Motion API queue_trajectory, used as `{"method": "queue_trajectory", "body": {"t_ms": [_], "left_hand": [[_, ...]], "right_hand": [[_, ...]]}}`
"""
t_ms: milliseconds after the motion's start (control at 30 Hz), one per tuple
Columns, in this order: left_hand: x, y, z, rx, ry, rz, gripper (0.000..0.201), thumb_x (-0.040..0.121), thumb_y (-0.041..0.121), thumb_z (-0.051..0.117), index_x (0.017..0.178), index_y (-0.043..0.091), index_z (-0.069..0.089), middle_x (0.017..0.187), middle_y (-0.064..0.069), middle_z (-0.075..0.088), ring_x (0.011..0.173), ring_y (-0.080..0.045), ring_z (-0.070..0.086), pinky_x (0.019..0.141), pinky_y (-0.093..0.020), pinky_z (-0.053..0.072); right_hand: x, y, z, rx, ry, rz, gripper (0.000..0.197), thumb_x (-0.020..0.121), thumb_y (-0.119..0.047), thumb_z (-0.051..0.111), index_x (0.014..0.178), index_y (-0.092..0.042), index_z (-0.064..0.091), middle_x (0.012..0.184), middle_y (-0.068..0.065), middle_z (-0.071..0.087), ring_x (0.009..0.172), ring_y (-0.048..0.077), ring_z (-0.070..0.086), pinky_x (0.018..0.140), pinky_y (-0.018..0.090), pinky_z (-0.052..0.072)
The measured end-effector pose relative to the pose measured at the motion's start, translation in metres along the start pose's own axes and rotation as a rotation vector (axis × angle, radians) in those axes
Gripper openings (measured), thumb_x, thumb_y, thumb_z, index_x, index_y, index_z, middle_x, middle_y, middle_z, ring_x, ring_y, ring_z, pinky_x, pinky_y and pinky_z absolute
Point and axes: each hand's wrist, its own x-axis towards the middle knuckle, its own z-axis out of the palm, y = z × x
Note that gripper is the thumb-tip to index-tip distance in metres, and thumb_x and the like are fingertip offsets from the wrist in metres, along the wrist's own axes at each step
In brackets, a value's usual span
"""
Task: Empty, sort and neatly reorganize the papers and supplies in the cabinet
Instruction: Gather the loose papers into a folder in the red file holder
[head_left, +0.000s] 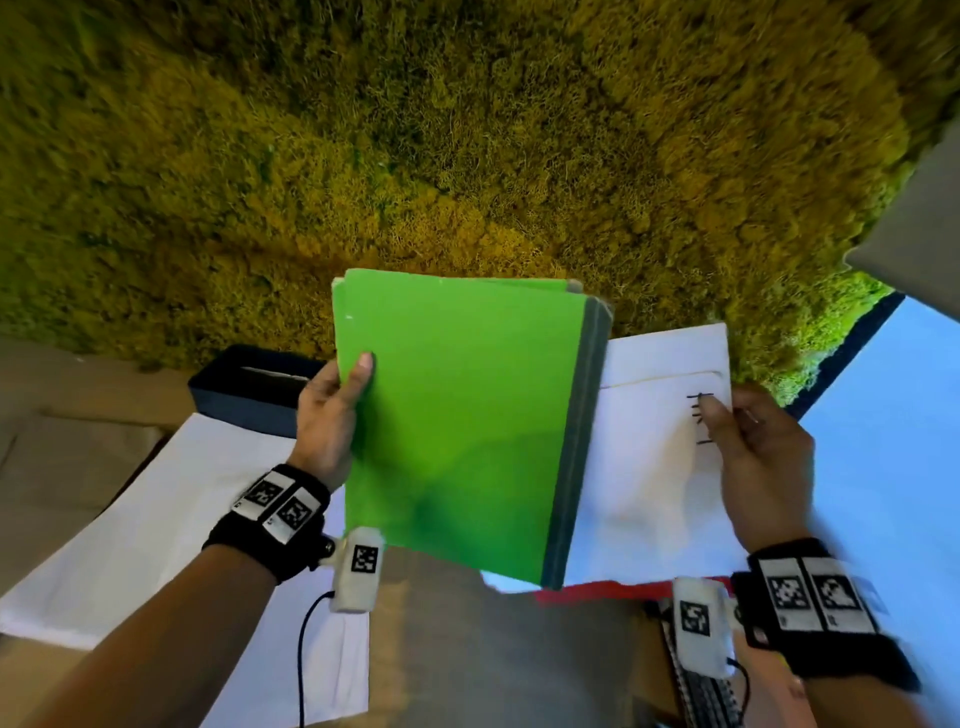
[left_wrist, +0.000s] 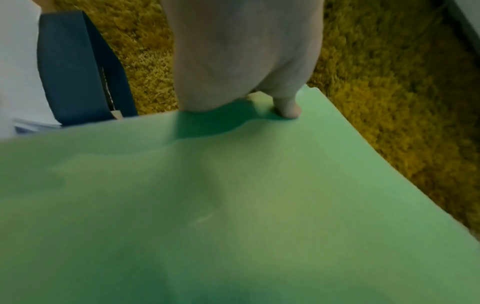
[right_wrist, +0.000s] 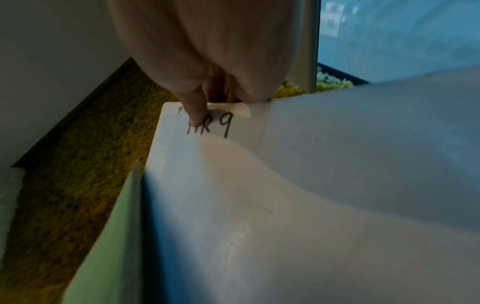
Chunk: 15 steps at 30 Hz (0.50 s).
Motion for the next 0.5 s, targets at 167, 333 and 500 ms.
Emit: {"method": "queue_trajectory", "body": {"t_ms": [167, 333, 500], "left_hand": [[-0.012, -0.021, 0.013, -0.007, -0.159, -0.148, 0.038, 0.096, 0.022, 0.053, 0.132, 0.009, 0.058, 0.124, -0.008, 0.067, 0.110, -0.022, 0.066, 0.084, -0.036, 0.058], [-0.014, -0.034, 0.007, -0.051, -0.204, -0.233, 0.026, 0.100, 0.017, 0.046, 0.118, 0.008, 0.064, 0.116, -0.007, 0.071, 0.101, -0.017, 0.069, 0.080, -0.034, 0.057], [-0.018, -0.045, 0.007, -0.005, -0.235, -0.248, 0.052, 0.082, 0.031, 0.072, 0.114, -0.008, 0.059, 0.109, -0.017, 0.070, 0.092, -0.024, 0.069, 0.082, -0.037, 0.055]], "right_hand": [[-0.020, -0.011, 0.025, 0.108, -0.032, -0.044, 0.010, 0.091, -0.027, 0.058, 0.083, -0.033, 0.058, 0.080, 0.019, 0.064, 0.070, 0.022, 0.055, 0.063, 0.038, 0.045], [-0.020, -0.018, 0.024, 0.085, -0.118, -0.065, 0.013, 0.093, -0.025, 0.054, 0.085, -0.034, 0.051, 0.083, 0.019, 0.060, 0.076, 0.027, 0.056, 0.069, 0.042, 0.043], [-0.006, -0.013, 0.009, 0.016, -0.053, -0.111, 0.016, 0.096, -0.015, 0.056, 0.089, -0.027, 0.048, 0.076, 0.011, 0.058, 0.068, 0.009, 0.057, 0.063, 0.026, 0.044]]}}
